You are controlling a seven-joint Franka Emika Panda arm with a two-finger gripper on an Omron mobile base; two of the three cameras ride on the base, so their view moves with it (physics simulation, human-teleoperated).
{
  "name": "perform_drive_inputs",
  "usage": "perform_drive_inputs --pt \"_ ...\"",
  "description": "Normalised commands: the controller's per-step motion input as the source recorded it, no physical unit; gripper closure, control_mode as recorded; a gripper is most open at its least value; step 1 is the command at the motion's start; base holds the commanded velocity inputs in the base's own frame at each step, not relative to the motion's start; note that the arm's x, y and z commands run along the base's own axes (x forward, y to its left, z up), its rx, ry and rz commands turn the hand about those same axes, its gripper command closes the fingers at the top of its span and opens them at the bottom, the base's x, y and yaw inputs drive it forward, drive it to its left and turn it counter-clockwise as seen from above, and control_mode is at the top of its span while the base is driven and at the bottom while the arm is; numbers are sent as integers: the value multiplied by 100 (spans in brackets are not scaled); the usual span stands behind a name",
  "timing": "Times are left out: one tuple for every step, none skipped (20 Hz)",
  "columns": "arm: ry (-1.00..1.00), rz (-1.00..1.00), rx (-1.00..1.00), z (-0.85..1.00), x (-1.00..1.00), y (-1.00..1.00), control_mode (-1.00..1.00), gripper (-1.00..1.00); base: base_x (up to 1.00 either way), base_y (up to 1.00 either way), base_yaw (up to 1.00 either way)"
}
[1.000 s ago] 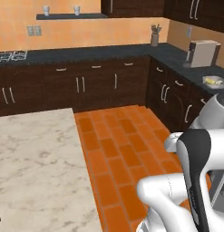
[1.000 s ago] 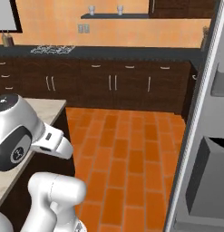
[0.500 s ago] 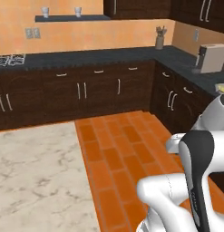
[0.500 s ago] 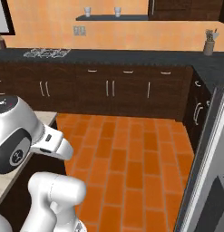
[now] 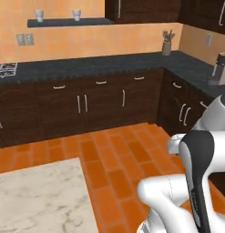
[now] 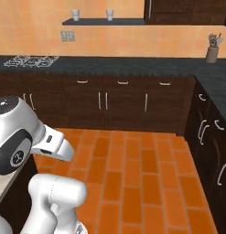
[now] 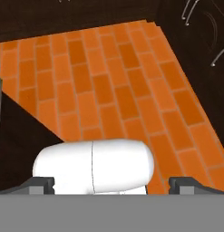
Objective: Take the meat container that has the fish and place it on the second highest rack of the freezer. Then take the vegetable container that has the lemon wedge and mushroom and place it on the highest rack of the freezer.
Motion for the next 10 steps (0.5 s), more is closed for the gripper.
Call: perform_drive_inputs --pt "0 0 0 0 0 0 100 -100 100 -9 -24" --pt "0 0 0 0 0 0 100 -100 100 -20 -27" --pt "0 0 0 0 0 0 100 -100 100 -26 -27" --pt "0 0 0 0 0 0 100 -100 100 -26 -27" --pt "0 0 0 0 0 0 100 -100 100 -28 -27" --pt "0 0 0 0 0 0 100 -100 100 -36 -25" --pt "0 0 0 0 0 0 100 -100 100 -43 -26" --pt "0 0 0 0 0 0 100 -100 100 -54 -31" --pt "0 0 0 0 0 0 100 -100 100 -54 -33" --pt "0 0 0 0 0 0 100 -100 100 -54 -34"
